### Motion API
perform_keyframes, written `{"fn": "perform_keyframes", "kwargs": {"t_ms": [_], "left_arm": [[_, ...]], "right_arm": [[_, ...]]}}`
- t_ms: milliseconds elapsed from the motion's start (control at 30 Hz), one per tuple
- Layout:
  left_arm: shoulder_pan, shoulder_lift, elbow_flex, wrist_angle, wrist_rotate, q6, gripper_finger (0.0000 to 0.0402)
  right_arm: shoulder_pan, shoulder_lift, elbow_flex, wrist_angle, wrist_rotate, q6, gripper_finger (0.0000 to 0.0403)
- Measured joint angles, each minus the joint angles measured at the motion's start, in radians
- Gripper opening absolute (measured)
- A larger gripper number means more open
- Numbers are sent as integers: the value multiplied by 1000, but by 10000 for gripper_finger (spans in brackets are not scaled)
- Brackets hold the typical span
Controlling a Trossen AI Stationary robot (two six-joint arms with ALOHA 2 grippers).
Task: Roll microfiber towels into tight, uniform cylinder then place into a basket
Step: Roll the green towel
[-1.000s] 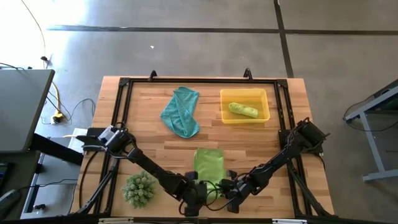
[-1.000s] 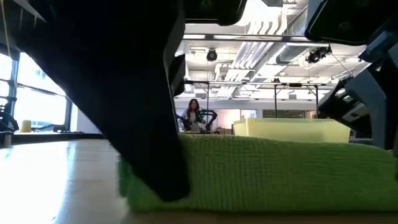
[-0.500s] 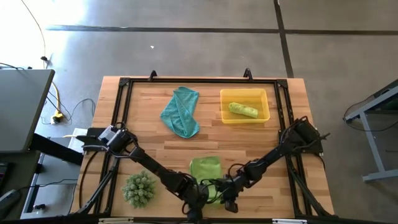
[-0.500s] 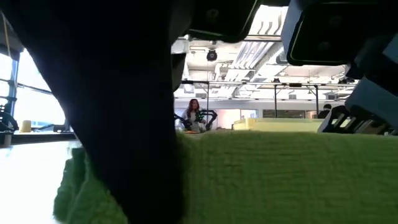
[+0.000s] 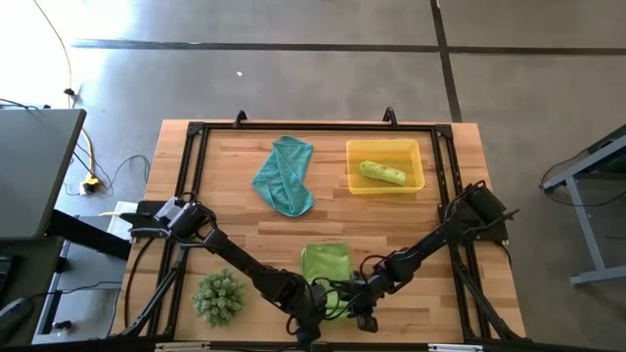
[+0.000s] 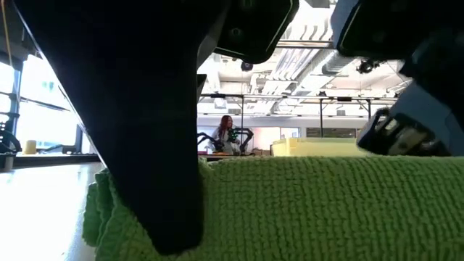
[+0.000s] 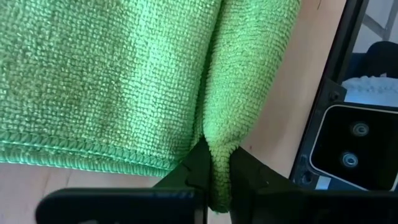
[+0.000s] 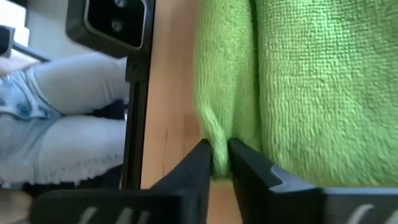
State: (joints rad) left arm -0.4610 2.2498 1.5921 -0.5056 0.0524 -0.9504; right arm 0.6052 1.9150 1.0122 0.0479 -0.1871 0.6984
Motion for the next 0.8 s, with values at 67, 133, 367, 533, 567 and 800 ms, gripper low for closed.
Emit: {"fn": "perform_keyframes", "kwargs": {"t_ms": [67,133,367,533,567,800], "left_arm": [[0,1,0,0,0,0,19],[0,1,0,0,0,0,19],[10,1,-1,0,0,8,19],[18,1,-1,1,0,23,19],[19,1,-1,1,1,27,19],[28,1,-2,5,22,45,19]], "right_arm": [[0,-34,0,-53,0,-26,83],[3,-76,-1,-113,3,-57,107],[105,-176,0,-146,163,-309,133],[216,-149,1,-61,417,-523,124],[231,-139,1,-46,459,-543,123],[252,-43,2,92,550,-578,122]]}}
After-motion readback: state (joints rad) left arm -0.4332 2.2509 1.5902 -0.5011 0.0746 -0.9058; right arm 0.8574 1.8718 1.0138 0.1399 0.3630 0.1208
